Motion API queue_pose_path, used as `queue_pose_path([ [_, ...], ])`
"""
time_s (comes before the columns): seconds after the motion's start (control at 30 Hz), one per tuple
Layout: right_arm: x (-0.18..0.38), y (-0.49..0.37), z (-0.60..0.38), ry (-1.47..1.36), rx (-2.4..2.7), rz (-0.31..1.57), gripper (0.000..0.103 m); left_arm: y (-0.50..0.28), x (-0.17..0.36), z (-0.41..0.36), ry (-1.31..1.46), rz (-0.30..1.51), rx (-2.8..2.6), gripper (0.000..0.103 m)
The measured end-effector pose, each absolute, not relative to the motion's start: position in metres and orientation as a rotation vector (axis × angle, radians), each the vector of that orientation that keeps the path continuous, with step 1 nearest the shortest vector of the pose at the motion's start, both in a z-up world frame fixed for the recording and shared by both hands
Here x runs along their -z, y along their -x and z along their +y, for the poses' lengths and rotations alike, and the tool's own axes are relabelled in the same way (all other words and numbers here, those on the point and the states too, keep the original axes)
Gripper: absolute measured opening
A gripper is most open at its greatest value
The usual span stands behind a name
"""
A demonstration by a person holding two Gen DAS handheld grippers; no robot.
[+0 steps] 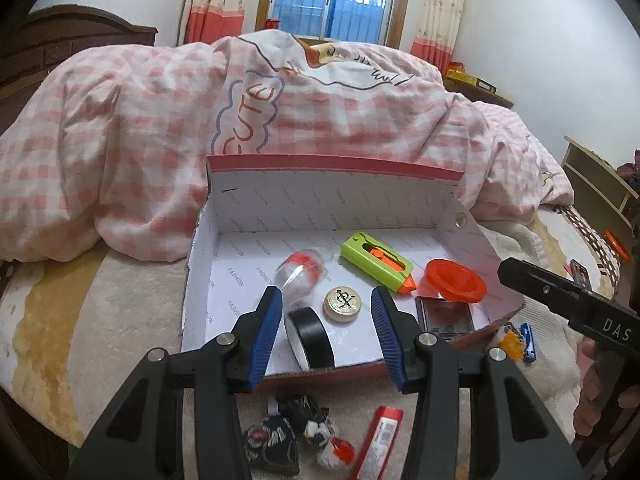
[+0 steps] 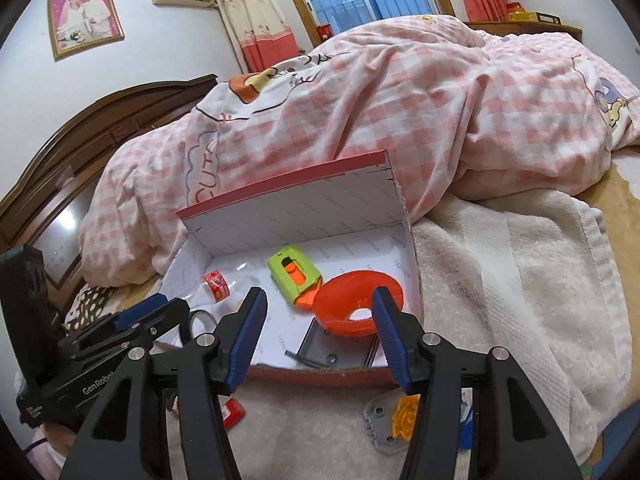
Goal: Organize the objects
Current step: 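Withdraw both grippers from the box toward the red cylinder and orange ball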
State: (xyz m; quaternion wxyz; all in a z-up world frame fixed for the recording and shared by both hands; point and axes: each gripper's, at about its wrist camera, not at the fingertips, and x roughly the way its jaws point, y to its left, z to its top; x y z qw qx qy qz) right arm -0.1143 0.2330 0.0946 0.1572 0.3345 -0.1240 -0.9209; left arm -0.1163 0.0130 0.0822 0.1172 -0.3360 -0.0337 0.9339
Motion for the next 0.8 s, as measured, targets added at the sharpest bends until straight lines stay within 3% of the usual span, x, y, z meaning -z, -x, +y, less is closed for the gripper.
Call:
queue_pose_path([
  [0.8,-0.086,0.050,0.237,-0.980,2.608,-0.231,0.056,0.059,-0.076,0.021,1.020,-0.085,-2.656,0.046],
])
